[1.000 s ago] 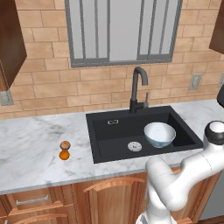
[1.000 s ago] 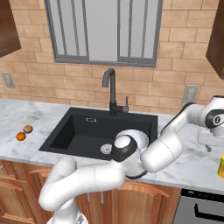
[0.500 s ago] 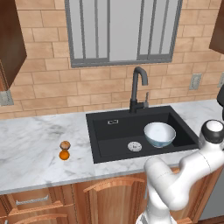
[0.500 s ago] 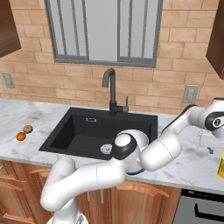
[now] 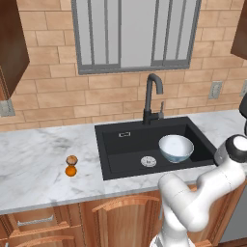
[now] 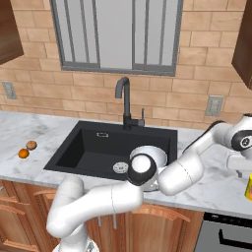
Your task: Remove the tangerine and tangerine from the sink. Then move the bowl and cup from the counter to the sink for washing.
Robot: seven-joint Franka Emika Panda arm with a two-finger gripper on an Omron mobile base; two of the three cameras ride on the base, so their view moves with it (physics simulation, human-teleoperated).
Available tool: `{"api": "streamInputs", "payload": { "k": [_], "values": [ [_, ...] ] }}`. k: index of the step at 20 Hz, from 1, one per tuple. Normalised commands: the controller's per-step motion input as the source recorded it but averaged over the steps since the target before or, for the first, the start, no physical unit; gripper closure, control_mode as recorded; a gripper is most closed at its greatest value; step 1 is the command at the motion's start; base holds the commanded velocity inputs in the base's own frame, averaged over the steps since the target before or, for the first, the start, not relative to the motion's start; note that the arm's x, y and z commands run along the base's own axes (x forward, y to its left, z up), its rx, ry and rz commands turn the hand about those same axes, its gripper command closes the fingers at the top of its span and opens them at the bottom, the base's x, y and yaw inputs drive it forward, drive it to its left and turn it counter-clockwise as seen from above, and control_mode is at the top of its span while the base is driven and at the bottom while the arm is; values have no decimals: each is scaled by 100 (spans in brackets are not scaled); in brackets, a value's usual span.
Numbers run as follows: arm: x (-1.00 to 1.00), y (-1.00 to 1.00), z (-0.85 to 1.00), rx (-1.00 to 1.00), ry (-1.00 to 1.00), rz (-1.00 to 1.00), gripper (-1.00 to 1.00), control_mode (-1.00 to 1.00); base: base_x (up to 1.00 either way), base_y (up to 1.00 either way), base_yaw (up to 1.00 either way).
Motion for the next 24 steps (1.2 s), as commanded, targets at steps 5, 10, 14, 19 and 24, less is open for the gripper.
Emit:
{"api": "streamInputs", "payload": {
  "k": [5, 10, 14, 19, 24],
  "values": [
    [3, -4, 5, 8, 3, 8, -100, -100, 0, 0, 0],
    [0, -3, 10, 9, 5, 8, -100, -100, 0, 0, 0],
    [0, 0, 10, 9, 7, 6, -100, -100, 0, 0, 0],
    [0, 0, 6, 10, 7, 5, -100, -100, 0, 0, 0],
    [0, 0, 8, 11, 4, 4, -100, -100, 0, 0, 0]
  ]
}}
